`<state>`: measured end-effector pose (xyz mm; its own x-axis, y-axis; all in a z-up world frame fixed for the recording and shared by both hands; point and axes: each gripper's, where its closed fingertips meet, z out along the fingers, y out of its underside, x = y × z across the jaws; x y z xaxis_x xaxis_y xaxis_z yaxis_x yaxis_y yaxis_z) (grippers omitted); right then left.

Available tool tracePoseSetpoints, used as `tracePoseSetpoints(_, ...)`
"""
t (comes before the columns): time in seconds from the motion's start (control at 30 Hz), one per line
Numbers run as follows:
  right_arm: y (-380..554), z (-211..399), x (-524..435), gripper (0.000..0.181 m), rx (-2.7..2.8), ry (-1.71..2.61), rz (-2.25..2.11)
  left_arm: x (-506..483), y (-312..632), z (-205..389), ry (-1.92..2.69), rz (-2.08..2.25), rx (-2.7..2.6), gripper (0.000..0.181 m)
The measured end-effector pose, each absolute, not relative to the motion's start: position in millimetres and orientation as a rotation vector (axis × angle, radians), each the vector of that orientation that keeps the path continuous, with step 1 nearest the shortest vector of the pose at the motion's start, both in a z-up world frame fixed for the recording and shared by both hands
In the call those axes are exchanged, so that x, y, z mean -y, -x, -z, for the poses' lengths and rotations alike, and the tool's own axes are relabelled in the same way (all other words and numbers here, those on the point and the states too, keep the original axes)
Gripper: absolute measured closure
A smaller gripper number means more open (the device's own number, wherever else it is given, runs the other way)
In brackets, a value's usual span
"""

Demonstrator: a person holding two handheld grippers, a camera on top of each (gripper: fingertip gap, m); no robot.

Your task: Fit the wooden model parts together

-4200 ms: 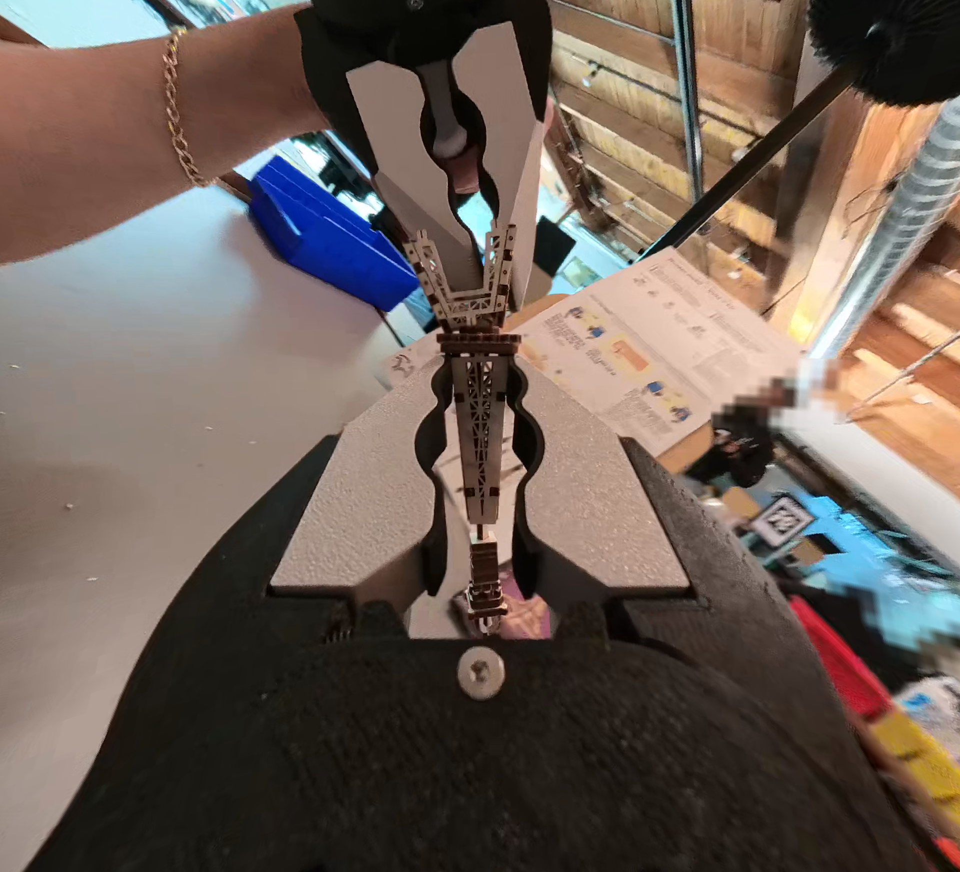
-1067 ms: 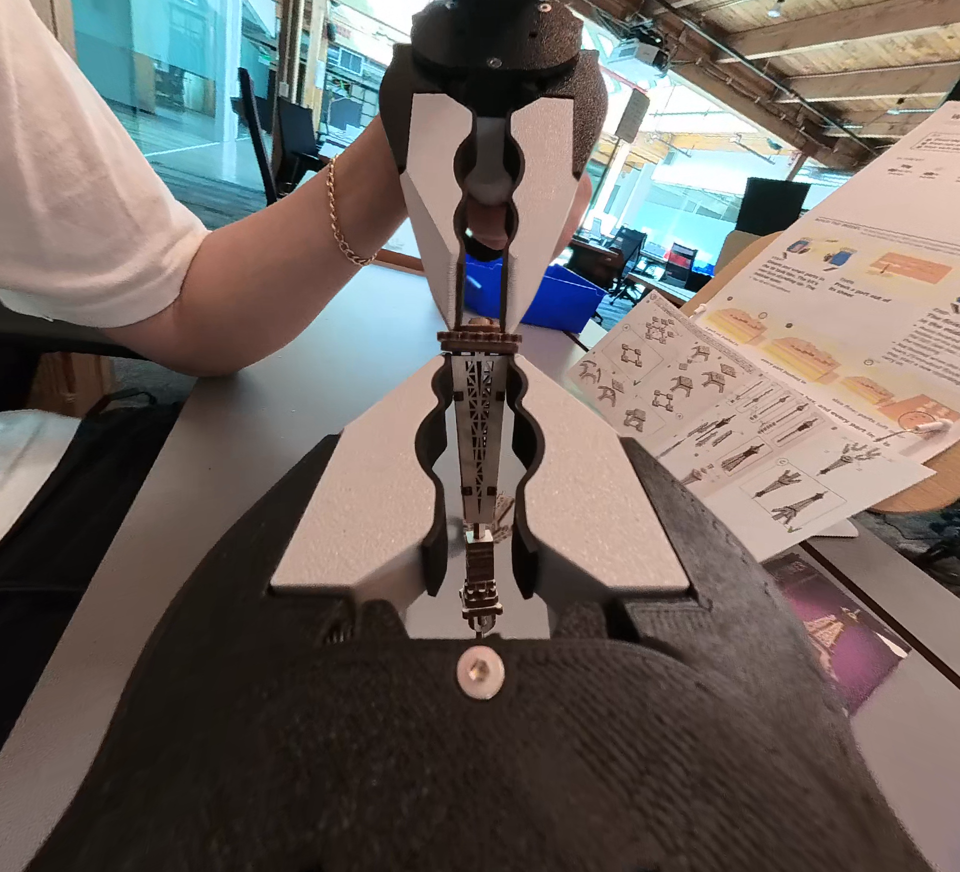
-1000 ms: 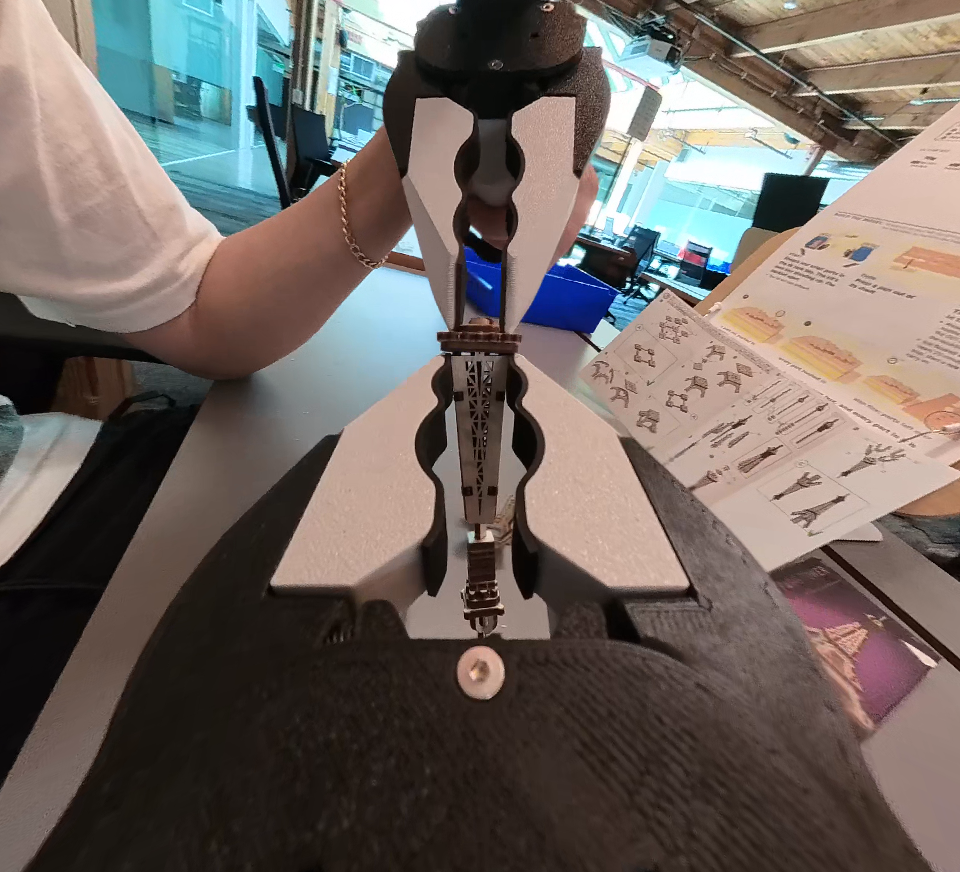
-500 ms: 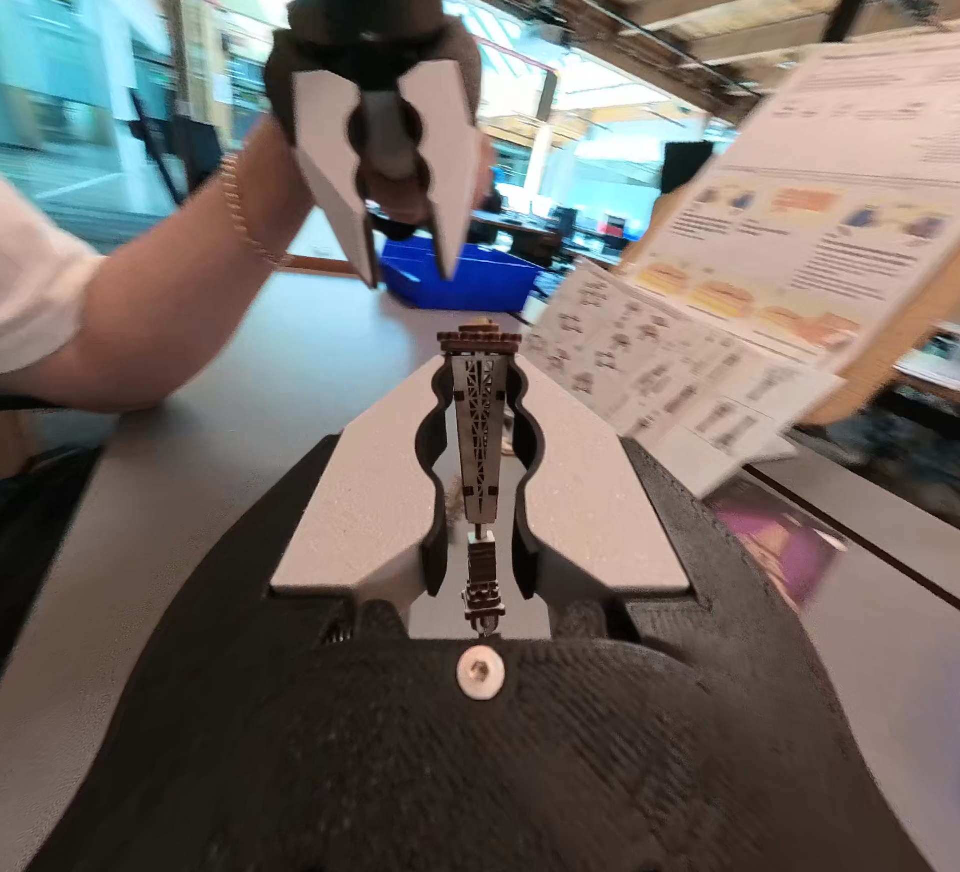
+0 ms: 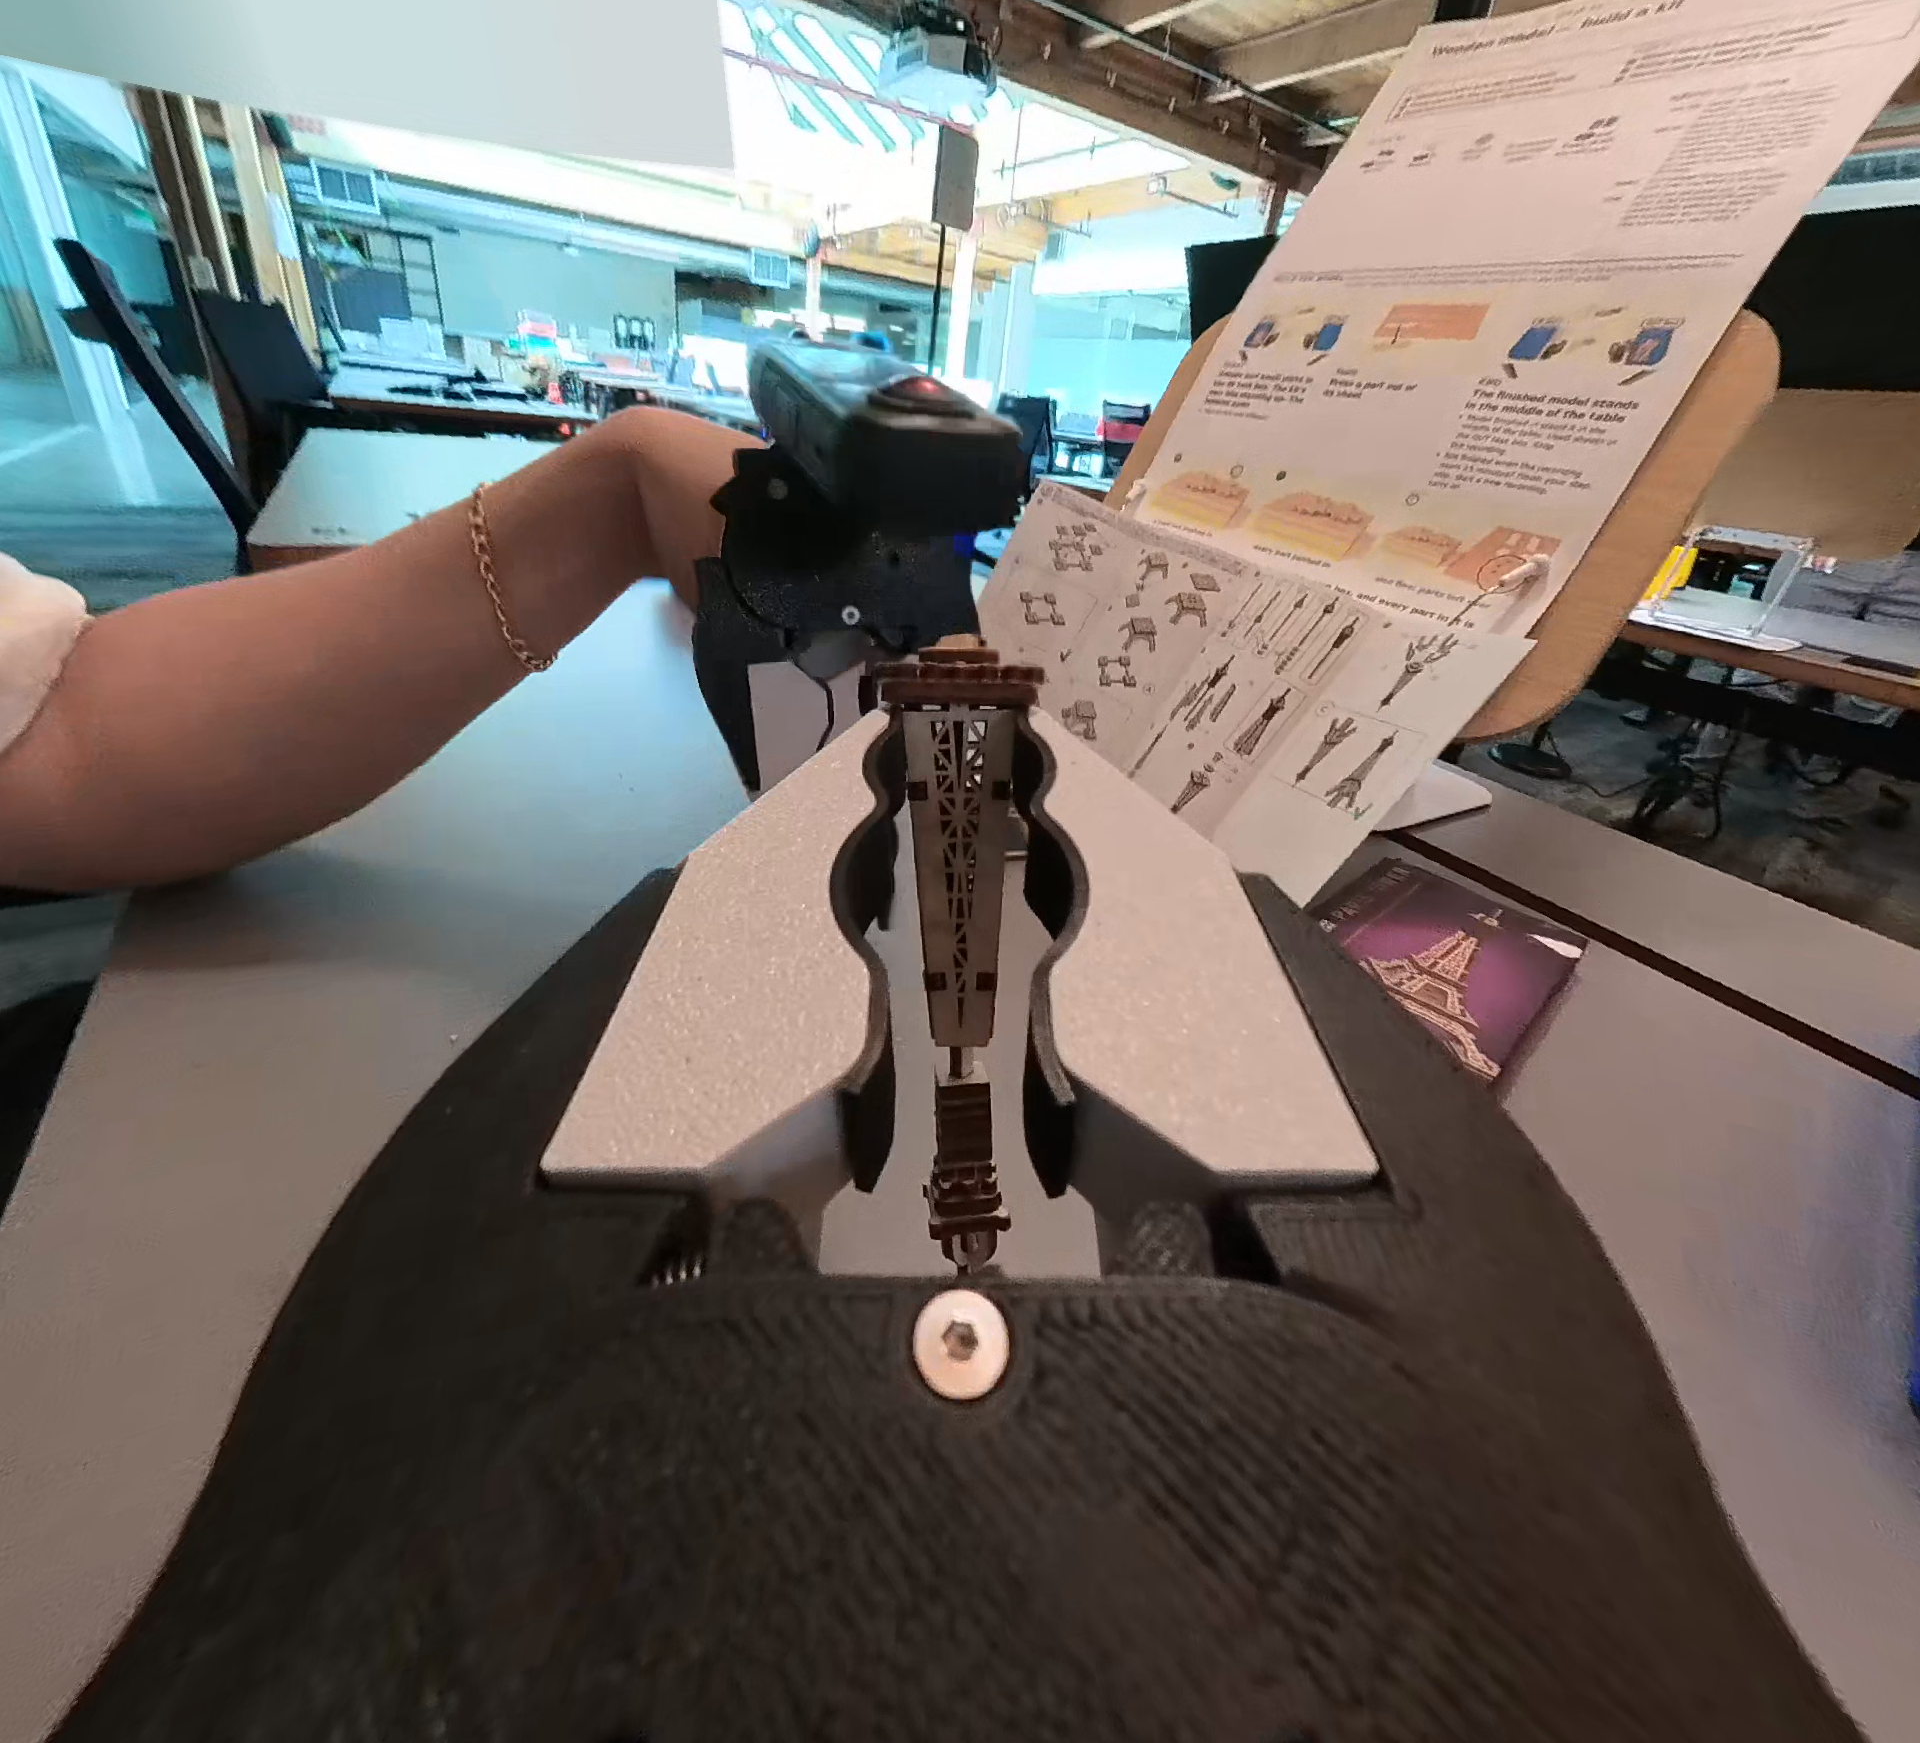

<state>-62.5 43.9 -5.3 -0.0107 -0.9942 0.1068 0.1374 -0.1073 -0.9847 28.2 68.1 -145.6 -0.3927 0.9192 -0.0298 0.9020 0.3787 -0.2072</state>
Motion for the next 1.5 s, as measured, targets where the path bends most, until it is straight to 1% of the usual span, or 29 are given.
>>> tracePoseSetpoints(0.03, 61, 7, -45, 0.163, -1.057, 1.197, 1.348, -70, -27, 149, 1.687, -0.256, 2.53, 0.165)
tracePoseSetpoints(0.17, 58, 8, -48, 0.164, -1.047, 1.2, 1.331, -69, -25, 159, 1.716, -0.188, 2.551, 0.165)
tracePoseSetpoints(0.27, 58, 9, -48, 0.163, -1.049, 1.202, 1.326, -67, -30, 165, 1.736, -0.137, 2.594, 0.177)
tracePoseSetpoints(0.3, 58, 10, -48, 0.163, -1.053, 1.206, 1.328, -67, -29, 165, 1.727, -0.135, 2.59, 0.178)
tracePoseSetpoints(0.43, 59, 11, -46, 0.163, -1.065, 1.206, 1.328, -60, -26, 153, 1.652, -0.252, 2.576, 0.18)
tracePoseSetpoints(0.57, 58, 16, -43, 0.163, -1.1, 1.203, 1.31, -53, -11, 112, 1.484, -0.551, 2.437, 0.181)
tracePoseSetpoints(0.67, 56, 19, -45, 0.163, -1.1, 1.211, 1.293, -55, 14, 58, 1.387, -0.839, 2.182, 0.181)
tracePoseSetpoints(0.77, 52, 16, -54, 0.163, -1.058, 1.226, 1.279, -65, 32, 9, 1.406, -1.078, 1.972, 0.181)
tracePoseSetpoints(0.9, 48, 9, -66, 0.163, -0.98, 1.282, 1.353, -81, 48, -21, 1.595, -1.271, 1.854, 0.181)
tracePoseSetpoints(1.1, 47, -5, -83, 0.163, -0.853, 1.432, 1.564, -86, 54, -25, 1.969, -1.418, 1.858, 0.181)
tracePoseSetpoints(1.2, 46, -5, -91, 0.163, -0.821, 1.542, 1.625, -92, 52, -19, 2.102, -1.396, 1.839, 0.181)
tracePoseSetpoints(1.33, 41, 1, -97, 0.163, -0.812, 1.679, 1.654, -98, 49, -14, 2.184, -1.357, 1.83, 0.181)
tracePoseSetpoints(1.5, 39, 1, -102, 0.163, -0.79, 1.731, 1.691, -101, 50, -15, 2.247, -1.386, 1.803, 0.18)
